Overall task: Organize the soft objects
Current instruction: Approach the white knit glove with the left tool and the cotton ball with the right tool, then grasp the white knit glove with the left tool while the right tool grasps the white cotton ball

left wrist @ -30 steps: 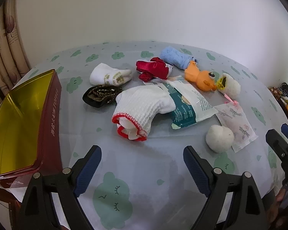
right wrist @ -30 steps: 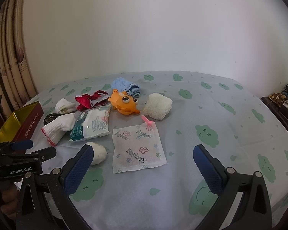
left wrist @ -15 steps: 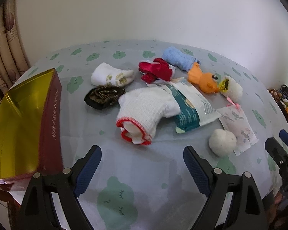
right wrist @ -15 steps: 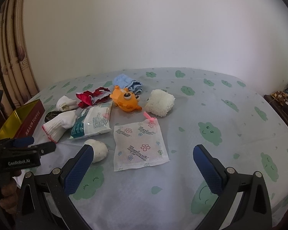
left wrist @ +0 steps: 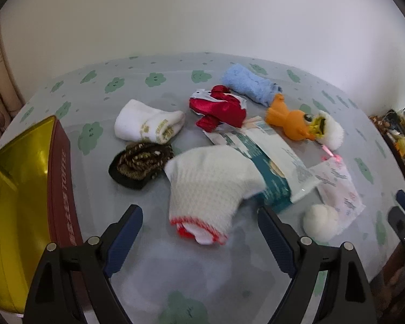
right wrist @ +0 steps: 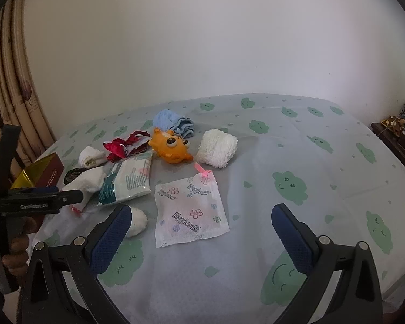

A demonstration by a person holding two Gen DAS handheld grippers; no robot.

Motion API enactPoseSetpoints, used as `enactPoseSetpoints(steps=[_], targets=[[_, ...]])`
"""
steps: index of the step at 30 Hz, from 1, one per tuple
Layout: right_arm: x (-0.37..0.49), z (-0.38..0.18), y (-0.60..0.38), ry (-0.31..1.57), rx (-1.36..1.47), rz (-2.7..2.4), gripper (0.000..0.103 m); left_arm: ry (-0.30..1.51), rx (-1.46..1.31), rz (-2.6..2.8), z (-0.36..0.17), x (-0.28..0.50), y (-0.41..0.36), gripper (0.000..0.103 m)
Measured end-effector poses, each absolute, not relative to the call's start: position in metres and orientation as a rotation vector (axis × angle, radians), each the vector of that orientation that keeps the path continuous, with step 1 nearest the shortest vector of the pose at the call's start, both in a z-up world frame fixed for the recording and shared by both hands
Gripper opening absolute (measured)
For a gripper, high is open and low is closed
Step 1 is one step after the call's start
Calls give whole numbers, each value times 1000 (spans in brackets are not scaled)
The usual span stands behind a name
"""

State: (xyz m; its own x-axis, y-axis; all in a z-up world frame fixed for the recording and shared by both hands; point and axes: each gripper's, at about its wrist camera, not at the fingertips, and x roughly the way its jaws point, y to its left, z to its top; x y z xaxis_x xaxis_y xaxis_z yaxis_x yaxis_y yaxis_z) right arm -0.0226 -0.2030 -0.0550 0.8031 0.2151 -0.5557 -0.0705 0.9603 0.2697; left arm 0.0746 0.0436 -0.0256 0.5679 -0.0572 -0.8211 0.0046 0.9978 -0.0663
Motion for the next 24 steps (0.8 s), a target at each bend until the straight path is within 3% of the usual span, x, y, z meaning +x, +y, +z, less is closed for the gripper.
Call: enactPoseSetpoints(steps=[3, 5, 6, 7, 10, 13, 22, 24], targets=[[-21, -57, -205, 627, 246, 152, 103, 994, -23, -17, -32, 85, 45, 89], [-18, -59, -207, 643, 253, 149, 103, 1005, -26, -12, -38, 88, 48, 73], [-17, -60, -208, 651, 257, 148, 103, 1032, -39, -27, -44, 89, 50, 46], [-16, -62, -209, 660, 260, 145, 103, 1059, -59, -42, -49, 92, 52, 35], [-13, -66, -208, 681, 260, 157, 103, 1019, -95, -45, -48, 88, 58, 25], [-14, -67, -202, 691, 250, 202, 103, 996, -98, -43, -44, 81, 58, 19], [-13, -57, -154, 696, 118, 493, 103, 916, -174, -60, -7, 35, 59, 19], [-11, -55, -140, 696, 68, 554, 99, 912, -190, -69, -1, 26, 59, 19]])
